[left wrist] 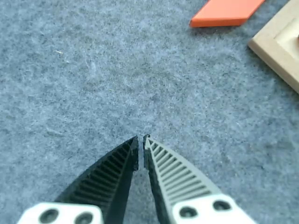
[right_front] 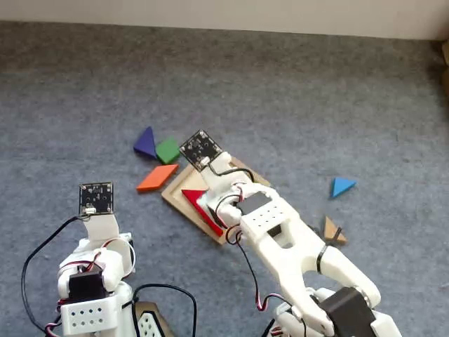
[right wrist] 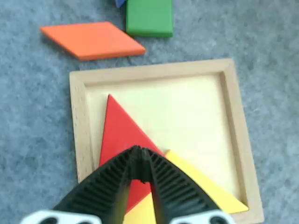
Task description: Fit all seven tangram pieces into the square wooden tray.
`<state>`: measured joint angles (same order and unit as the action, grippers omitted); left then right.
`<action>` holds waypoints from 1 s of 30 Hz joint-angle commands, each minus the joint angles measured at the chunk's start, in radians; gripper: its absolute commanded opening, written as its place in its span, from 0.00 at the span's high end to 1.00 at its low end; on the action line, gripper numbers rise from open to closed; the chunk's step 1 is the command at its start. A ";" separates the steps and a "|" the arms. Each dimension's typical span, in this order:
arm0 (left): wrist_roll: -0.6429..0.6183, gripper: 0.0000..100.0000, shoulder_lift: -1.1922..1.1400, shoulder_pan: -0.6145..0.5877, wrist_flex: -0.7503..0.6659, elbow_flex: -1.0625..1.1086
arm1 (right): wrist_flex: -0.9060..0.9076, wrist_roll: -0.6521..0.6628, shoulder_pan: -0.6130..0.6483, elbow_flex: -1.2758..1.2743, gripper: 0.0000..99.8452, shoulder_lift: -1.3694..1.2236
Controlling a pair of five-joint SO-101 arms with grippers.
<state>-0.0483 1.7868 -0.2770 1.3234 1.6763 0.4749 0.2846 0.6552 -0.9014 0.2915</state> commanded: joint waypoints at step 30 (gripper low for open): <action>0.000 0.96 0.033 -0.007 0.003 0.019 | 0.443 0.063 0.001 0.163 1.00 -0.050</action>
<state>-0.0483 1.7868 -0.2770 1.3234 1.6763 0.8569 0.2954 0.6859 -0.7342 0.1519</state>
